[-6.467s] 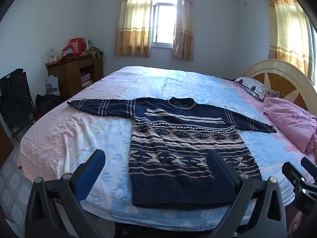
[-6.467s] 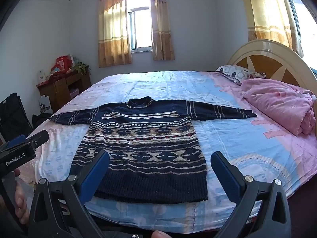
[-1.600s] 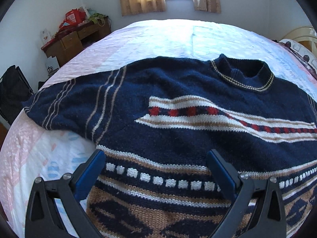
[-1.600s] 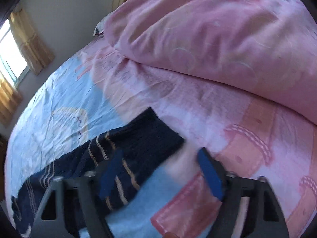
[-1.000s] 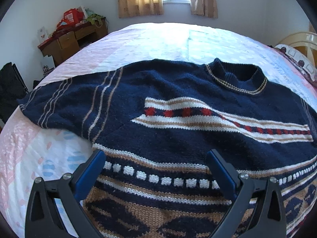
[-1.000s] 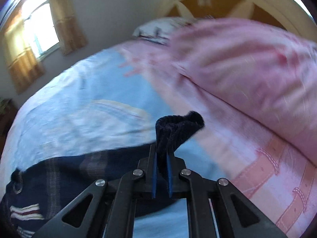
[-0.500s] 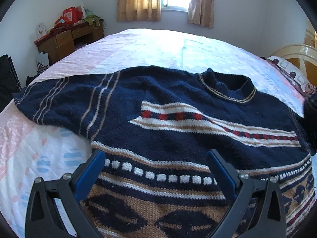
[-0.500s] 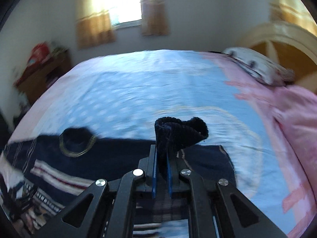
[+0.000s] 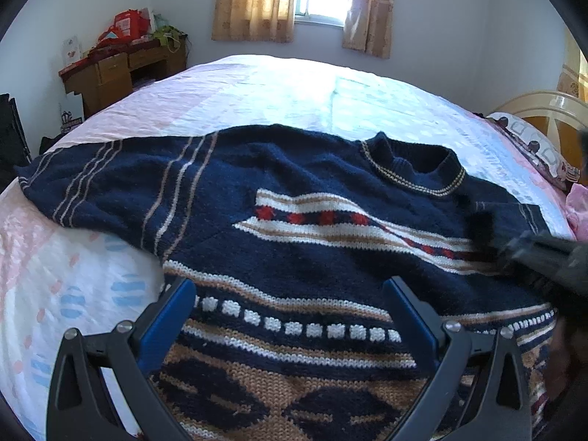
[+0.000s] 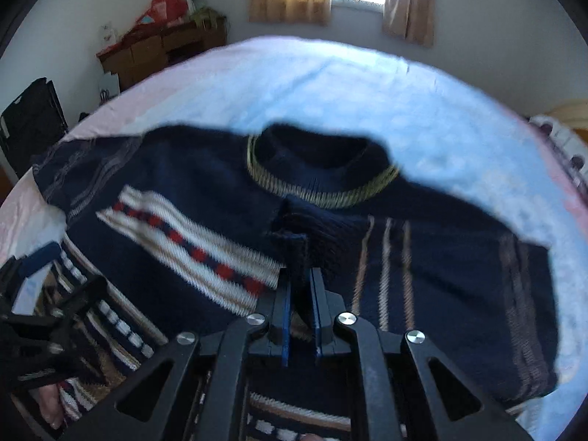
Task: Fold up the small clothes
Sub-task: 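Carry the held sleeve across the sweater body with the right gripper and release, then grasp the folded sleeve cuff with the left gripper and straighten it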
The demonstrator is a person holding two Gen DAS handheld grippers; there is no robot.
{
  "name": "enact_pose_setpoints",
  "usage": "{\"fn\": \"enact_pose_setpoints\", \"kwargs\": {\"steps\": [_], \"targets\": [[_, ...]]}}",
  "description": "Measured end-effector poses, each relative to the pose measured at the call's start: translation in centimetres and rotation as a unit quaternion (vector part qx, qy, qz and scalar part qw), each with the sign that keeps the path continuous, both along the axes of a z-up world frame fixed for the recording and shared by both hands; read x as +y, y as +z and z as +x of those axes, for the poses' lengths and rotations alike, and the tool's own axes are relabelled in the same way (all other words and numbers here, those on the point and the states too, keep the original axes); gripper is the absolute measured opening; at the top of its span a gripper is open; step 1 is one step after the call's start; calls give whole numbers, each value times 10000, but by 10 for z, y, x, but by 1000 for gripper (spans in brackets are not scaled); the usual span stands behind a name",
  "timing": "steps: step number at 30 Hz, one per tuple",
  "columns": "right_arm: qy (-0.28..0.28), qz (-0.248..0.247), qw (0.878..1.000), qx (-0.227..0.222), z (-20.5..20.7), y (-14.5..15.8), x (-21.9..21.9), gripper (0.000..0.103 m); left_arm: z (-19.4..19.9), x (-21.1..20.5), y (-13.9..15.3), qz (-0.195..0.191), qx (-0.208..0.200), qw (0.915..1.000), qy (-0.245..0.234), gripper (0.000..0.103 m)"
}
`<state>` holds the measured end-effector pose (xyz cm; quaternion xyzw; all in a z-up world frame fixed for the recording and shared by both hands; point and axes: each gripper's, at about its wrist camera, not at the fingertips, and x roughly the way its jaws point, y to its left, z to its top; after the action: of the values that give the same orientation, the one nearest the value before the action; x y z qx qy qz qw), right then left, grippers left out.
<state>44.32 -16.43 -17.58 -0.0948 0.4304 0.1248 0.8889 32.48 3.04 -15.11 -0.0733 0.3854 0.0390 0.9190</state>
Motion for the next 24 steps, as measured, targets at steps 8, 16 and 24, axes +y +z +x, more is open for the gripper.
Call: {"fn": "enact_pose_setpoints", "kwargs": {"steps": [8, 16, 24], "targets": [[-185, 1067, 9940, -118, -48, 30, -81, 60, -13, -17, 38, -195, -161, 9973, -696, 102], [-1374, 1092, 9783, -1101, -119, 49, -202, 60, 26, -97, 62, 92, 113, 9851, -1716, 95], [-1615, 1354, 9606, -1811, -150, 42, -241, 65, 92, -151, 5, 377, 1149, 9802, -1566, 76]]}}
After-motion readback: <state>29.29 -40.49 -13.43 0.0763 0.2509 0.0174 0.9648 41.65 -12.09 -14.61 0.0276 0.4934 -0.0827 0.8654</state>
